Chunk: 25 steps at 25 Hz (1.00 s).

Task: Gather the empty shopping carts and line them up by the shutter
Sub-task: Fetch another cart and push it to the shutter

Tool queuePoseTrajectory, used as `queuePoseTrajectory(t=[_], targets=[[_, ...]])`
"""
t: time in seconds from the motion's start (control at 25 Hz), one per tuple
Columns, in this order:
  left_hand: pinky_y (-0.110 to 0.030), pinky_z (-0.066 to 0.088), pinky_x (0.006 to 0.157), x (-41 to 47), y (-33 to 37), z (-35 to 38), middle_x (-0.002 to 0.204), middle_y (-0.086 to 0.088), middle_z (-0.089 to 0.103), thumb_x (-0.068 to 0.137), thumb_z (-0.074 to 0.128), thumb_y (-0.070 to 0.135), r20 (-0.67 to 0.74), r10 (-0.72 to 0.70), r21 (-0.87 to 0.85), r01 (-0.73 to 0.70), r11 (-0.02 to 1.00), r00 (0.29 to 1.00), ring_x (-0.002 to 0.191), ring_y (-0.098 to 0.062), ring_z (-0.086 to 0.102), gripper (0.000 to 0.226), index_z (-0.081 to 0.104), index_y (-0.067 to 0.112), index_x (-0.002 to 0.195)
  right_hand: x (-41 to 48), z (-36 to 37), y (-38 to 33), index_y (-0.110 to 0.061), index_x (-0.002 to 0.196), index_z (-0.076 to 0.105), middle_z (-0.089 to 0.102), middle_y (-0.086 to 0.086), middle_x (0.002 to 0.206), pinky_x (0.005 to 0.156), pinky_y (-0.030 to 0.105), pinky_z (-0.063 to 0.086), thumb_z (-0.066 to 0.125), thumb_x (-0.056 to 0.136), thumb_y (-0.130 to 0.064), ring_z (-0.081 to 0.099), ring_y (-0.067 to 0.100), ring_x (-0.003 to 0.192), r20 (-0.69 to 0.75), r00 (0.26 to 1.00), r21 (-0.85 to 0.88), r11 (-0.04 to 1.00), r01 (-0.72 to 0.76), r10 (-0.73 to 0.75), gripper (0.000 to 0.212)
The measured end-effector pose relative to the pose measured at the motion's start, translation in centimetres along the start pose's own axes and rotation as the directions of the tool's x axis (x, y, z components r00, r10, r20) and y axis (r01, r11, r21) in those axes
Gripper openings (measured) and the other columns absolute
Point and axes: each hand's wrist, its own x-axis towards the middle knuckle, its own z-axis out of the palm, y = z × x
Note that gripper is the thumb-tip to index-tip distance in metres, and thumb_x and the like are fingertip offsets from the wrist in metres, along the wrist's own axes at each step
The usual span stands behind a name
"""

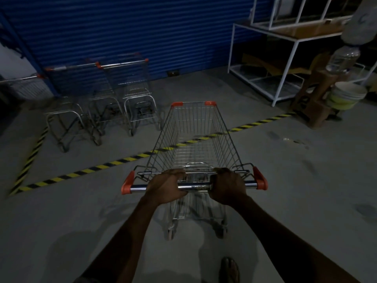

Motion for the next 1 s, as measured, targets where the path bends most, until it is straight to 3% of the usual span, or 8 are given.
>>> queuePoseTrajectory(t=[0.16, 0.32, 0.6, 0.68, 0.8, 0.88, 1.0], targets=[[-0.03, 0.044, 0.111, 10.3, -1.2, 0.2, 0.152, 0.021, 0.047, 0.068, 0.061, 0.073, 0.026, -0.049, 0.016, 0.049, 0.999, 0.998, 0.135, -0.006, 0.05, 0.08, 0.055, 0.039, 0.141, 9.6, 0.1, 5.1, -0.023, 0.098, 0.073, 0.071, 0.001, 0.111, 0.075, 0.032, 0.055, 0.057, 0.086, -0.046, 0.067, 0.02, 0.095, -0.014, 1.0, 0.016, 1.0, 0.022, -0.022, 0.03], [-0.03, 0.044, 0.111, 19.7, -1.7, 0.1, 0.151, 0.023, 0.046, 0.07, 0.065, 0.07, 0.016, -0.096, 0.023, 0.095, 0.995, 0.995, 0.136, -0.005, 0.048, 0.078, 0.055, 0.039, 0.141, 19.1, -0.4, 10.1, -0.026, 0.106, 0.074, 0.067, -0.002, 0.125, 0.082, 0.035, 0.056, 0.057, 0.082, -0.049, 0.066, 0.021, 0.107, 0.031, 0.996, -0.045, 0.995, 0.085, -0.084, 0.037], [-0.029, 0.046, 0.107, 34.8, -4.4, -0.5, 0.15, 0.021, 0.048, 0.072, 0.063, 0.07, 0.027, -0.101, 0.006, 0.101, 0.995, 0.995, 0.134, -0.008, 0.049, 0.074, 0.055, 0.041, 0.139, 35.2, -0.7, 16.4, -0.029, 0.115, 0.074, 0.055, -0.005, 0.145, 0.098, 0.039, 0.052, 0.052, 0.073, -0.051, 0.057, 0.021, 0.127, 0.087, 0.992, 0.022, 0.995, 0.092, -0.094, 0.053], [-0.027, 0.048, 0.104, 39.4, -6.1, -0.7, 0.146, 0.019, 0.053, 0.072, 0.063, 0.069, 0.019, -0.076, 0.02, 0.076, 0.997, 0.997, 0.129, -0.008, 0.053, 0.069, 0.058, 0.041, 0.134, 39.7, -0.8, 17.5, -0.027, 0.107, 0.077, 0.064, 0.0, 0.132, 0.091, 0.041, 0.055, 0.056, 0.074, -0.047, 0.064, 0.025, 0.117, 0.032, 0.995, -0.014, 0.995, 0.095, -0.094, 0.045], [-0.032, 0.051, 0.102, 45.8, -8.7, -1.3, 0.145, 0.016, 0.054, 0.068, 0.059, 0.073, 0.013, -0.079, -0.027, 0.079, 0.996, 0.997, 0.128, -0.011, 0.056, 0.075, 0.058, 0.04, 0.135, 46.6, -0.1, 19.0, -0.022, 0.089, 0.078, 0.073, 0.004, 0.101, 0.067, 0.042, 0.059, 0.059, 0.065, -0.044, 0.072, 0.032, 0.086, -0.011, 0.997, 0.007, 0.997, 0.079, -0.079, 0.038], [-0.033, 0.048, 0.106, 50.0, -11.0, -1.9, 0.15, 0.013, 0.051, 0.07, 0.062, 0.069, 0.035, -0.076, -0.064, 0.078, 0.995, 0.996, 0.133, -0.013, 0.052, 0.077, 0.056, 0.037, 0.14, 51.4, 0.1, 19.6, -0.023, 0.093, 0.078, 0.075, 0.0, 0.103, 0.067, 0.039, 0.059, 0.067, 0.06, -0.047, 0.073, 0.027, 0.088, 0.016, 0.999, 0.009, 0.999, 0.043, -0.043, 0.042], [-0.027, 0.039, 0.113, 55.9, -14.2, -3.0, 0.158, 0.012, 0.041, 0.077, 0.071, 0.061, 0.094, -0.058, -0.104, 0.067, 0.992, 0.994, 0.141, -0.012, 0.043, 0.074, 0.051, 0.038, 0.145, 57.9, 0.2, 20.6, -0.025, 0.082, 0.08, 0.076, -0.001, 0.107, 0.061, 0.039, 0.06, 0.074, 0.051, -0.04, 0.075, 0.026, 0.088, -0.029, 0.992, 0.044, 0.991, 0.124, -0.122, 0.035]])
